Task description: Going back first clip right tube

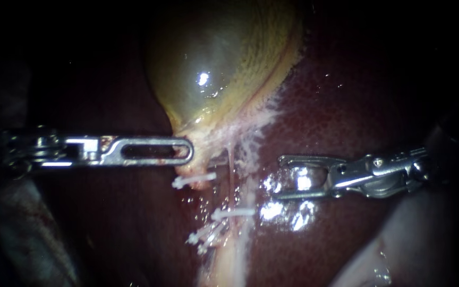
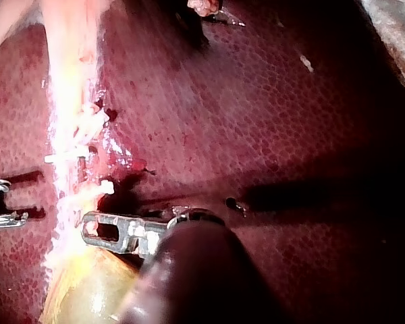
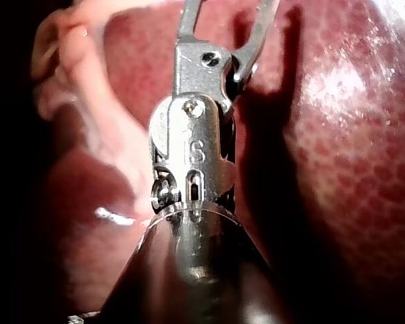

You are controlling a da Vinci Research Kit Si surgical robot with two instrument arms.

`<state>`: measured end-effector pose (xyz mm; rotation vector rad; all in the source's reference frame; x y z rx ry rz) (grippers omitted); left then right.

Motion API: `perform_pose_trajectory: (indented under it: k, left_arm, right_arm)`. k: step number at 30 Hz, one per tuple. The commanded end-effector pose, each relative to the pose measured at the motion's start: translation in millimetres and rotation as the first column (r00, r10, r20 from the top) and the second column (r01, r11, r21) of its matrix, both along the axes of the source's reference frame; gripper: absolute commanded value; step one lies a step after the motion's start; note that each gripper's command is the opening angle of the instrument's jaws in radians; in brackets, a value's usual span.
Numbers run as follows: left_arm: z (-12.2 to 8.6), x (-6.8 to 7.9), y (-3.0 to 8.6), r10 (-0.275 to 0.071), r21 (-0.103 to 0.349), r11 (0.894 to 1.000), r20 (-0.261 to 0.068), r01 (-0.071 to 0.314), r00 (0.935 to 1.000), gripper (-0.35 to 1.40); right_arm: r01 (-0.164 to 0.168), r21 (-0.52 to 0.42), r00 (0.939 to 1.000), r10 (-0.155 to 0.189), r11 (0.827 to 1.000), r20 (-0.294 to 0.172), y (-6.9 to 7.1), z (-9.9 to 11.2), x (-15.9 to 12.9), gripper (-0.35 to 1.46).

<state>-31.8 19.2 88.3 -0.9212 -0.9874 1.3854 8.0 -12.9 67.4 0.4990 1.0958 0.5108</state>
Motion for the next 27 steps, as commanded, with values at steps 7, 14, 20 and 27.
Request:
perform_pose_trajectory:
  k: [7,14,20,27]
  left_arm:
    - [3.1,-2.7,-0.5,-0.005,-0.007,1.000,-0.014,0.005,0.9999,-0.35]
    - [4.0,-3.4,-0.6,-0.007,-0.005,1.000,-0.014,0.007,0.9999,-0.35]
    - [4.1,-3.7,-0.4,-0.006,-0.003,1.000,-0.013,0.006,0.9999,-0.35]
    - [4.1,-3.7,-0.4,-0.006,-0.003,1.000,-0.013,0.006,0.9999,-0.35]
  right_arm:
    - [0.000,0.000,1.0000,0.000,1.000,0.001,0.0,0.0,0.1,0.51]
    - [-0.001,0.000,1.0000,0.001,1.000,0.001,-0.1,0.1,0.2,0.51]
    - [-0.001,0.000,1.0000,0.001,1.000,0.001,-0.1,0.1,0.3,0.51]
    - [-0.002,-0.001,1.0000,0.002,1.000,0.001,-0.1,0.1,0.3,0.51]
